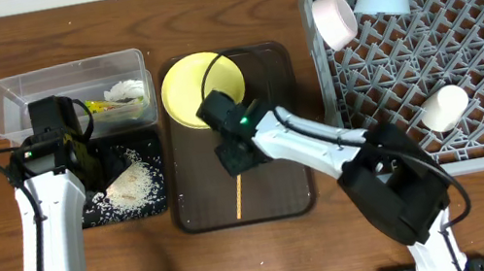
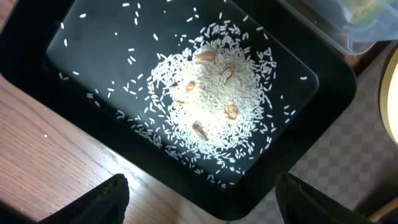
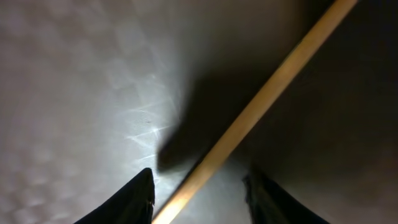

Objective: Sort waste into correct bins and load items into the dishwasher rack
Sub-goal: 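Return right gripper to tray and grasp the second chopstick, then carry second chopstick with right gripper and insert it in rack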

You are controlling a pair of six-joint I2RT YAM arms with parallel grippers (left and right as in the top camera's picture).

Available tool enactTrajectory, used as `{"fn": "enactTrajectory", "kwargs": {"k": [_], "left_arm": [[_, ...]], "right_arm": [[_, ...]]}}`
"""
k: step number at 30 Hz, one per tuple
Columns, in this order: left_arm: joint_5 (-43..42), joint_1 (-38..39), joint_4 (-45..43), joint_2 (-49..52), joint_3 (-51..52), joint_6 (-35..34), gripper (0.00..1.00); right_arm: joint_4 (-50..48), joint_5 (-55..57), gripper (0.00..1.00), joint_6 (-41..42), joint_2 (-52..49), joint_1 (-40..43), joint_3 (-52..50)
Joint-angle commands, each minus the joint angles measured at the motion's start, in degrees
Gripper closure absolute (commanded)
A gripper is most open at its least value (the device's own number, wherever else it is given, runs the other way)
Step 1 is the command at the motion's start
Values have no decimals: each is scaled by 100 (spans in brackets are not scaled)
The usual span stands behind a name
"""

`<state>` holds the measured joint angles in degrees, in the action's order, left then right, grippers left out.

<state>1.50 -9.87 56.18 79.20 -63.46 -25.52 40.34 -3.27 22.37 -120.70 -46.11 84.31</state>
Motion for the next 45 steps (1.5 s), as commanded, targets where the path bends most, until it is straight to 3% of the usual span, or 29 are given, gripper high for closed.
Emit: {"fn": "enactTrajectory", "kwargs": {"k": [1,11,19,31,37,45], "left_arm": [[48,-20,11,-9,-42,-11,22],[48,-20,13,-11,-42,-11,22],[48,-20,15,-9,-42,-11,22],[48,-20,13,-9,-42,-11,22],[48,-20,11,-11,-42,-11,22],[48,-20,11,-11,-42,-13,22]], "right_arm": [[181,461,62,289,-225,-70,11],[621,645,99,544,-205,208,11],[796,299,99,254,302,743,44],[1097,494,99,-520,2511,2382,44],[1690,487,99,-669,2435,3145,20],[1797,426,99,-979,1733,3209,9]]}}
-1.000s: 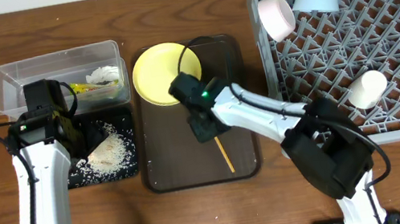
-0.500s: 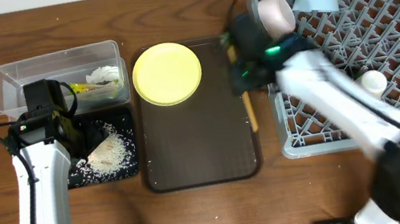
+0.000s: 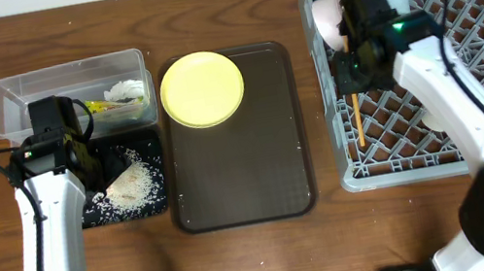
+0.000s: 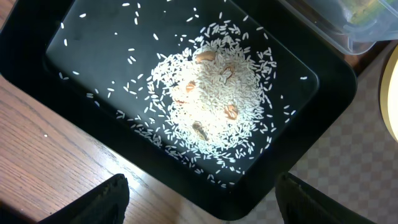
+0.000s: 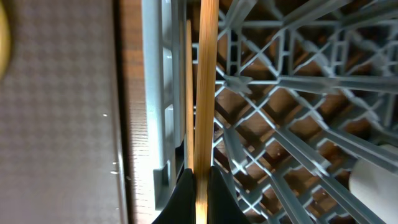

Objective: Sort waste into correct bins and load items into the dishwasher rack
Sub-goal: 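Carry second chopstick with right gripper and insert it in rack, then reach right gripper to yellow plate and grasp its rim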

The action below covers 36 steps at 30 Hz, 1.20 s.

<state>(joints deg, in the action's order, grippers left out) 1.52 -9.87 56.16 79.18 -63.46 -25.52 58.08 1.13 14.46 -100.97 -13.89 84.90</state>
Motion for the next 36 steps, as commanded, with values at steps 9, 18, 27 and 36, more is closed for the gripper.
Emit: {"fn": "enactTrajectory", "kwargs": {"k": [9,18,27,36], "left_arm": [[46,-20,15,-7,-42,-11,22],[46,-20,11,-7,-42,-11,22],[46,-20,13,-7,-42,-11,22],[46,-20,15,-7,-42,-11,22]], "right_arm": [[-4,-94,78,-188,-643,-114,-48],[-439,-516,69,-192,48,-155,157],[-2524,-1062,53,-251,-44,-946,155],[-3947,-988,44,-33,-1366,-1606,155]]}}
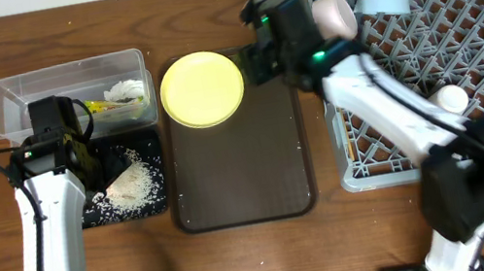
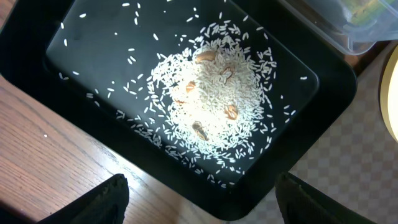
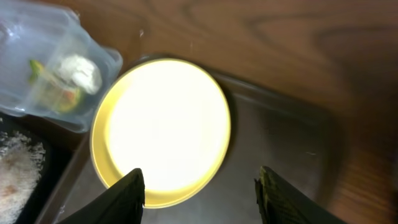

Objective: Sort waste into correct bins and load items into the dishwasher rack
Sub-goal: 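Reach right gripper to yellow plate and grasp its rim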

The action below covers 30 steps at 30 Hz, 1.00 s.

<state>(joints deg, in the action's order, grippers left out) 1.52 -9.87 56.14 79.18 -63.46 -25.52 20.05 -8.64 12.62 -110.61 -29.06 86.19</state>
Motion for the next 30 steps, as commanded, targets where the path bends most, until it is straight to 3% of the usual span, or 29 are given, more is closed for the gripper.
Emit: {"fn": "enactTrajectory", "kwargs": {"k": [1,7,13,16,20,22,30], "left_arm": [[46,-20,17,-7,-42,-11,22],[46,-20,17,-7,-42,-11,22],[46,-20,20,-7,-42,-11,22],[46,-20,17,-7,-42,-11,22],[46,-20,28,-7,-42,-11,22],[46,-20,42,-7,-42,-11,22],[46,-20,37,-7,-42,-11,22]], "right_arm": [[-249,35,44,229,-540,-105,26],[-927,175,48,778,-1333,-203,26],[-1012,221,56,1012,-1727,-232,26],[-942,240,68,1014,-1853,-236,26],[-741,267,94,1071,-1873,-229,26],[-667,267,99,1069,-1821,-192,28],[0,295,99,433,-879,240,28]]}}
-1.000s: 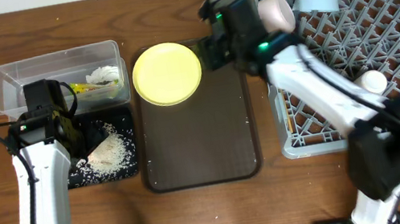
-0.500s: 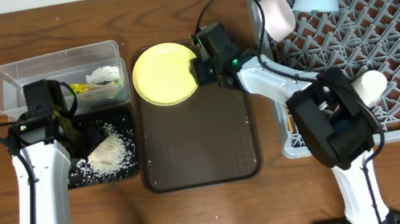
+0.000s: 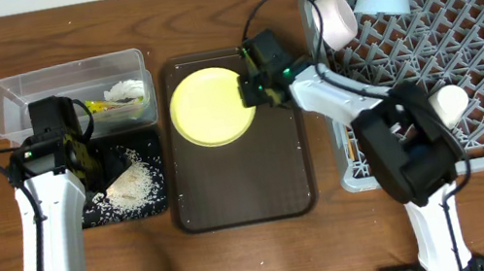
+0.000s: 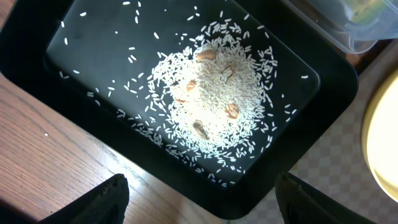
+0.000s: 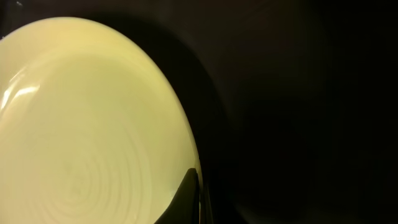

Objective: Sort waste into correct bins and load items into the dishwasher rack
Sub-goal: 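Reach right gripper to yellow plate and grasp its rim, then lift yellow plate with right gripper and stand it upright in rack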

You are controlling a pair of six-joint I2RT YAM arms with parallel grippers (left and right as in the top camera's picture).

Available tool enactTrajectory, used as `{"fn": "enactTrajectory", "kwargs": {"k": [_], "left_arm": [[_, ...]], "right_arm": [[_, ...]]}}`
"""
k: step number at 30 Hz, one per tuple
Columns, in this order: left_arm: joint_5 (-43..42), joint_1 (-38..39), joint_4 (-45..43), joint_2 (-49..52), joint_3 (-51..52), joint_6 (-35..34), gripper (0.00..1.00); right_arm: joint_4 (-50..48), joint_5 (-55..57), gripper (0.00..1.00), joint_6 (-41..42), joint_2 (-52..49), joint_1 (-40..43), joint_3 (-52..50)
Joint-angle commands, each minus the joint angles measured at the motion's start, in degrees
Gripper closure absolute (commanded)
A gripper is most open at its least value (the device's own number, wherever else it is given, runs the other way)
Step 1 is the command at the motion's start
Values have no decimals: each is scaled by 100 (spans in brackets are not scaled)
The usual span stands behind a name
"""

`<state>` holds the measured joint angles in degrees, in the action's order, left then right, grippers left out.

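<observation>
A yellow plate point(image 3: 208, 110) lies over the far part of the brown tray point(image 3: 249, 179). My right gripper point(image 3: 249, 90) is at its right rim, shut on that rim. In the right wrist view the plate point(image 5: 81, 124) fills the left half, and one dark finger point(image 5: 189, 193) lies on its edge. My left gripper point(image 3: 75, 149) hangs open over the black bin point(image 4: 336, 93), which holds a heap of rice point(image 4: 211, 106) and food scraps; nothing is between its fingers point(image 4: 106, 199).
A clear plastic container point(image 3: 9, 96) with scraps stands behind the black bin. The grey dishwasher rack at the right holds a pink cup point(image 3: 335, 19), a pale blue cup point(image 3: 381, 2) and a white cup point(image 3: 445, 105). The right arm crosses the rack's left edge.
My right gripper was open above the plate and is now down at its right rim, shut on it. The plate has shifted a little toward the tray's middle. The left arm has not moved.
My right gripper stood open round a chopstick on the tray. Then it was shut on the chopstick over the rack's left edge. Then it was open and empty above the yellow plate, and now it grips the plate's rim. The left gripper stayed open over the rice bin.
</observation>
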<state>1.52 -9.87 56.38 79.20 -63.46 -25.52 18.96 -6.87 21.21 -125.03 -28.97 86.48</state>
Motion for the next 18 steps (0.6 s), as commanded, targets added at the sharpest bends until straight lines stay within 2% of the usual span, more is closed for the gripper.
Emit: {"fn": "enactTrajectory", "kwargs": {"k": [1,4,12,18], "left_arm": [[46,-20,13,-9,-42,-11,22],[46,-20,13,-9,-42,-11,22],[46,-20,9,-9,-42,-11,22],[46,-20,9,-9,-42,-11,22]], "right_arm": [[240,157,99,-568,802,306,0],[656,551,99,-970,1451,474,0],[1589,2710,99,-2118,3156,942,0],[1838,4411,99,-3174,3630,1338,0]]}}
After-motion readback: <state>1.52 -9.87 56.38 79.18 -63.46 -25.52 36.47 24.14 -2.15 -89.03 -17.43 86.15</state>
